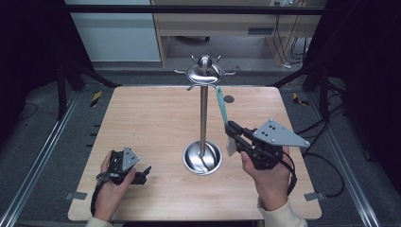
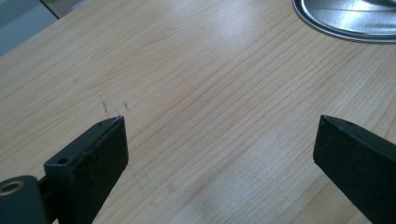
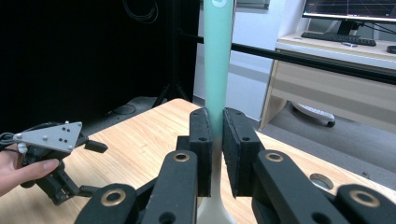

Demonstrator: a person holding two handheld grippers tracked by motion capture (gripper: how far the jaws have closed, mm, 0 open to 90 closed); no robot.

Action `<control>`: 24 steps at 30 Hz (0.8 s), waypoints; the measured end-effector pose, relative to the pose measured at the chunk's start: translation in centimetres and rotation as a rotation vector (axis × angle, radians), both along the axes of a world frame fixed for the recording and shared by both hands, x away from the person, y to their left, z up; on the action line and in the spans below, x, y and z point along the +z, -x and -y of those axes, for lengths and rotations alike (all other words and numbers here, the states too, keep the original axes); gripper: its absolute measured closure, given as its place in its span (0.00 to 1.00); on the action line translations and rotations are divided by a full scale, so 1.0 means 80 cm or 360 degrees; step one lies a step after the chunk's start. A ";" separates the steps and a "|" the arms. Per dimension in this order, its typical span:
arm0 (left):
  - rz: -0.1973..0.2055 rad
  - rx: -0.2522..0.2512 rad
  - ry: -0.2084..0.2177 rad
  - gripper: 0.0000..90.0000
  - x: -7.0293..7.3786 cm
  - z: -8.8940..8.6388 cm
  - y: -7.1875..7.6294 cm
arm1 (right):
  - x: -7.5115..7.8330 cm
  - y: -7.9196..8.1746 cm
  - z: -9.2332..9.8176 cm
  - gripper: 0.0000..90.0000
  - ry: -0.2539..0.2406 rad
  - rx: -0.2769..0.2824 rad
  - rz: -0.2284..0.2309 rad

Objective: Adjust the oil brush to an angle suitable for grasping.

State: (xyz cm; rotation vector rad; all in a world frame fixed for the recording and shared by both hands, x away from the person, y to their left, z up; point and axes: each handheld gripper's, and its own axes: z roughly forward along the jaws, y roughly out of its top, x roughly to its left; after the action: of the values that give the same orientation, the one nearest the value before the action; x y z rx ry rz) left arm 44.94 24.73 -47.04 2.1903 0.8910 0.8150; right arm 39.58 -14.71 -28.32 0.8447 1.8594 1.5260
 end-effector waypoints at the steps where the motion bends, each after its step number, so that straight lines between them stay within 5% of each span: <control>1: -0.0001 -0.0002 -0.0006 0.03 0.000 0.000 0.000 | 0.000 0.000 0.000 0.92 0.0000 0.0000 0.0000; 24: 0.0001 0.0000 0.0004 0.03 0.000 0.000 0.000 | -0.002 -0.003 -0.003 0.92 0.0000 -0.0003 0.0000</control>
State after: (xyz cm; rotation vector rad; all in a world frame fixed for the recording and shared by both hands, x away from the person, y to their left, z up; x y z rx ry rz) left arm 44.93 24.75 -47.02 2.1876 0.8912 0.8139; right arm 39.86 -14.45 -28.50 0.8464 1.8583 1.5252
